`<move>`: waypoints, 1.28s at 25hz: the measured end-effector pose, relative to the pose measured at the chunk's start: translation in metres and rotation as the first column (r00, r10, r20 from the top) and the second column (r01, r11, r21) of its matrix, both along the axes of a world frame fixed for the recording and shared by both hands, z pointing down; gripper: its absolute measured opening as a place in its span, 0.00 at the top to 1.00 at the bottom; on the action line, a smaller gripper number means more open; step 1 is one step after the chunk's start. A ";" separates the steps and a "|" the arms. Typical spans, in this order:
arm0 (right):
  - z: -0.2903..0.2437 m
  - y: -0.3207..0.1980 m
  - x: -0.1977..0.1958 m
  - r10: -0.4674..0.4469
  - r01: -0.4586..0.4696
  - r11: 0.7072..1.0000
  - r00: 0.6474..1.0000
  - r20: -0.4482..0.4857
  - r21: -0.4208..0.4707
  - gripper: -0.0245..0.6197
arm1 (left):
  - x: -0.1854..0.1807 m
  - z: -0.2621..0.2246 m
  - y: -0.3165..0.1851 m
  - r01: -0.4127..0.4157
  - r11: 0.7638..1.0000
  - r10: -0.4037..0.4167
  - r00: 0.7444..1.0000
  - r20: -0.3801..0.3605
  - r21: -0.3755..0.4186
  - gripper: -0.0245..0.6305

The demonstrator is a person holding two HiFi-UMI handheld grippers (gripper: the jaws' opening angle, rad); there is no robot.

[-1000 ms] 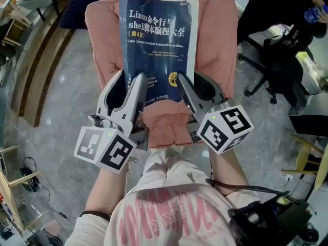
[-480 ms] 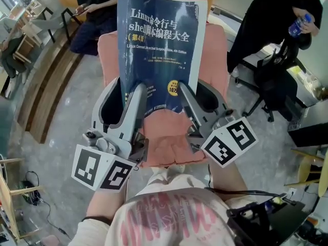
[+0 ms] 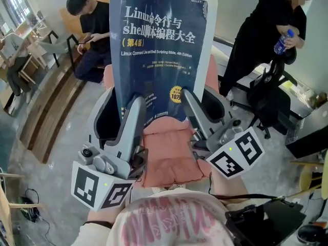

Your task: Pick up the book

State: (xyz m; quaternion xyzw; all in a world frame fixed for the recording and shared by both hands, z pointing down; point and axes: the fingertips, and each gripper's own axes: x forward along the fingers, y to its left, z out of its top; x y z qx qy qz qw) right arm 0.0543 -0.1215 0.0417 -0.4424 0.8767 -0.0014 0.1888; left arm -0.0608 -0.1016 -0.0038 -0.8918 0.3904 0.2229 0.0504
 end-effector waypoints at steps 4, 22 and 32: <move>0.022 -0.029 0.005 -0.002 0.002 0.999 1.000 0.013 0.055 0.80 | 0.004 0.022 -0.026 0.001 0.998 -0.003 1.000 0.020 0.066 0.68; -0.115 0.071 0.014 0.014 -0.014 0.968 1.000 0.004 0.250 0.80 | 0.003 -0.101 0.070 -0.066 0.954 0.085 0.995 -0.053 0.291 0.68; -0.114 0.067 0.014 0.009 -0.008 0.964 1.000 -0.003 0.264 0.80 | 0.002 -0.100 0.069 -0.065 0.947 0.091 0.994 -0.068 0.313 0.68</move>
